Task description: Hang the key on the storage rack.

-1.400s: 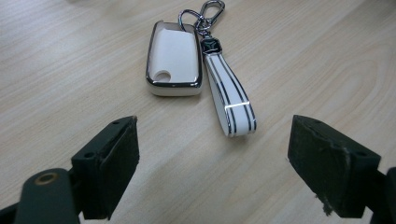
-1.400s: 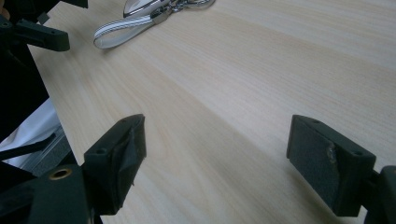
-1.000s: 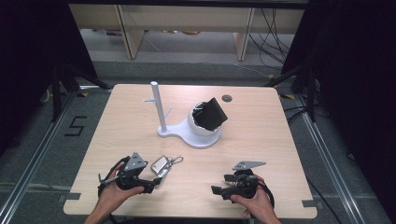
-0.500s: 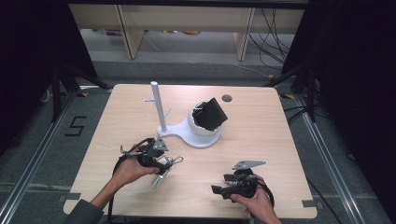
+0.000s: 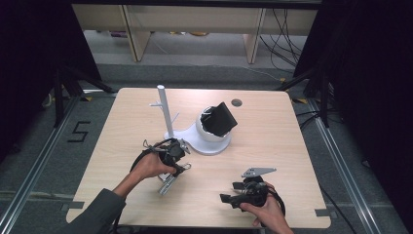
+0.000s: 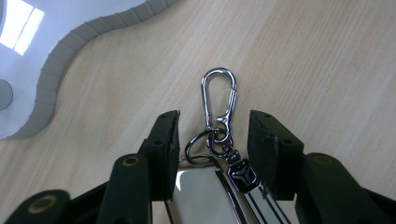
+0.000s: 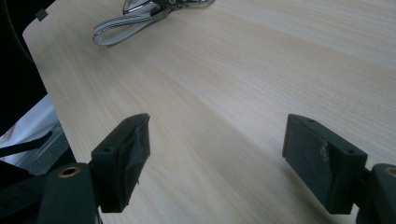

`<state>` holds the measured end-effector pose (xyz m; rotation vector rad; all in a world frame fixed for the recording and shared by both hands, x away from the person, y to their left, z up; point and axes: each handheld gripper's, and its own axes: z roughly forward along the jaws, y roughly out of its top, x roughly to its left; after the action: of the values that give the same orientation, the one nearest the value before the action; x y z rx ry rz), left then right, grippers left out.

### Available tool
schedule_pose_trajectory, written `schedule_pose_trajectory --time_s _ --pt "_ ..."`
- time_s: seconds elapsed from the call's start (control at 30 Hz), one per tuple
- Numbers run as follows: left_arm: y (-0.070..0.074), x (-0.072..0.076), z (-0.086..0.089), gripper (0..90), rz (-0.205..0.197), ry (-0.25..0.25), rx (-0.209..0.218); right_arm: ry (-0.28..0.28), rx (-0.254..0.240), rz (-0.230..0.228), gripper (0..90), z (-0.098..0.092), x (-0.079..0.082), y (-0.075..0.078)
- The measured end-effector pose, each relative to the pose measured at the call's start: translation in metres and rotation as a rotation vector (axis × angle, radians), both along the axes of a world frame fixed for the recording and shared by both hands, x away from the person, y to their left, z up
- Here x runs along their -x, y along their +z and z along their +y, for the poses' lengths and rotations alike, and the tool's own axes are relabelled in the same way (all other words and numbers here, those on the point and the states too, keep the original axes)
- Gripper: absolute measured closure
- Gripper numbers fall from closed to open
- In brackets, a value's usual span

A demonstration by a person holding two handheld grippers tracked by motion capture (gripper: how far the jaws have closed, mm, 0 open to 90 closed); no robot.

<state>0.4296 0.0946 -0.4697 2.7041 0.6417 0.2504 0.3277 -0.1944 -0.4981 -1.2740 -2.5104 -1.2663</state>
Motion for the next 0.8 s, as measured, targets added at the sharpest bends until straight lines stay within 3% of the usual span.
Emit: schedule_pose_trajectory --time_s 0.03,0.07,0.17,0.23,0.3,0.33,0.43,0.53,0.63,0.73,0.8 --pt "-0.001 -0.001 -0.003 54.4 0.025 0.003 -0.018 -0.002 -0.004 0.009 24.3 0.001 0.001 0.000" --pt "-0.001 -0.001 -0.003 54.5 0.025 0.003 -0.018 0.004 0.003 -0.009 24.3 0.000 0.000 0.000" --pt "-0.003 -0.007 -0.008 54.9 0.043 -0.031 -0.064 0.000 0.004 -0.006 24.3 0.001 0.000 0.000" --pt "-0.005 -0.008 -0.011 56.8 0.052 -0.021 -0.058 0.011 0.000 -0.006 24.4 0.002 0.001 0.000" --pt "-0.006 -0.011 -0.012 58.1 0.064 -0.019 -0.077 0.000 0.000 0.012 24.4 0.003 0.002 0.001" --pt "-0.006 -0.012 -0.013 59.0 0.067 -0.016 -0.081 0.007 0.001 -0.006 24.4 0.002 0.000 0.000" --pt "-0.009 -0.014 -0.015 60.1 0.086 -0.021 -0.092 0.005 -0.004 0.011 24.5 0.003 0.002 0.001" --pt "-0.009 -0.016 -0.017 63.6 0.101 -0.015 -0.101 0.008 -0.004 -0.003 24.5 0.002 0.000 0.001" --pt "-0.009 -0.017 -0.019 65.3 0.129 0.009 -0.125 0.009 -0.001 -0.002 24.5 0.002 0.000 0.001" --pt "-0.009 -0.017 -0.020 67.5 0.168 0.054 -0.118 0.012 0.000 0.001 24.5 0.002 0.000 0.001" --pt "-0.009 -0.020 -0.021 69.5 0.184 0.057 -0.127 0.013 -0.004 0.008 24.7 0.003 0.001 0.000"
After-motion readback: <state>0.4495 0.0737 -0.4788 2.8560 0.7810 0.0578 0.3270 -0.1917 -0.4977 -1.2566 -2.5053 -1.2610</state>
